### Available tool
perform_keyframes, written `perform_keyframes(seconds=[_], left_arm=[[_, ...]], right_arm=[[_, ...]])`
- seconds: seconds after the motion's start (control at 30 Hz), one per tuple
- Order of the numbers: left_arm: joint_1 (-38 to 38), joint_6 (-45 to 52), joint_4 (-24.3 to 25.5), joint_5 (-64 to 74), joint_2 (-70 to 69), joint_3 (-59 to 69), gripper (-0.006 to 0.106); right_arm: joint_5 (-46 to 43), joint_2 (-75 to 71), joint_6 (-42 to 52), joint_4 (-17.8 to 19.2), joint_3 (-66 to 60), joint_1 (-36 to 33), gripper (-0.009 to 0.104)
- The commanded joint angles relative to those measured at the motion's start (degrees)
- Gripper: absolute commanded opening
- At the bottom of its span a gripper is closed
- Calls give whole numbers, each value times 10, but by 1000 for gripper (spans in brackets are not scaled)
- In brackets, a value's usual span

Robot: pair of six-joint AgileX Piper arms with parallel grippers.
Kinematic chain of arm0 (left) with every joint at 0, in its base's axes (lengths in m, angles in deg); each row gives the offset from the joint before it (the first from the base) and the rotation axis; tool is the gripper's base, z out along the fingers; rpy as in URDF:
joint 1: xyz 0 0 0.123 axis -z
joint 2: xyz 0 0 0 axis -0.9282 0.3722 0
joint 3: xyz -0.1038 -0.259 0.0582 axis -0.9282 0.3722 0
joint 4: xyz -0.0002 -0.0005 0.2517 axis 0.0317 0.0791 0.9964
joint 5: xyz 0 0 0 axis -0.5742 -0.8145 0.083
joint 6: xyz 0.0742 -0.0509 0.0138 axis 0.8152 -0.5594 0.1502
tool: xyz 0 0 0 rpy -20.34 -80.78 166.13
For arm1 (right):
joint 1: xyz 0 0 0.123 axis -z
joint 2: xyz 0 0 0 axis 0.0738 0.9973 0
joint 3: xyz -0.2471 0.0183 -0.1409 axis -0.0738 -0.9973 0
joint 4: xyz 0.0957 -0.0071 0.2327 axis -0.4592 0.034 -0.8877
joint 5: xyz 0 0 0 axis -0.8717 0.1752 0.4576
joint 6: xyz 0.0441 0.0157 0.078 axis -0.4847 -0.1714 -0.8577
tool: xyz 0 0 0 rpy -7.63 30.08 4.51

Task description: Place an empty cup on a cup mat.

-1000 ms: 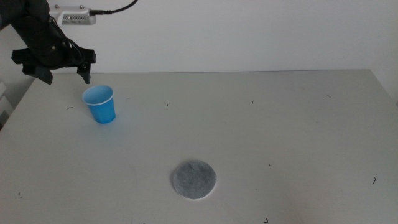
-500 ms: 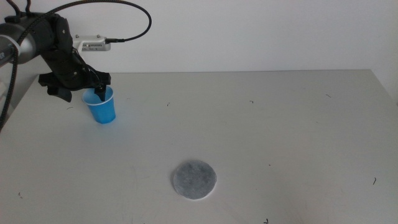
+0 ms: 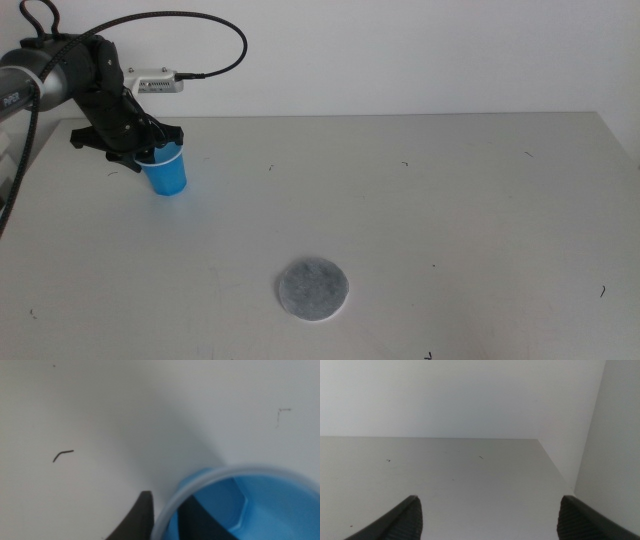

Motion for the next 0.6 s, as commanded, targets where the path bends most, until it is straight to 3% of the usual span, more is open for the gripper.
perform_keyframes(seconds=[0.0,0.37,0.57], left_arm=[[0,7,-11,-9,-43,-18,0],[7,22,-58,64,-114,-10,0],[71,22,-61,70,-172,51,0]], right_arm=[[-44,-11,5,5,7,-1,94],[-44,-11,5,5,7,-1,94],[-44,-11,5,5,7,-1,94]])
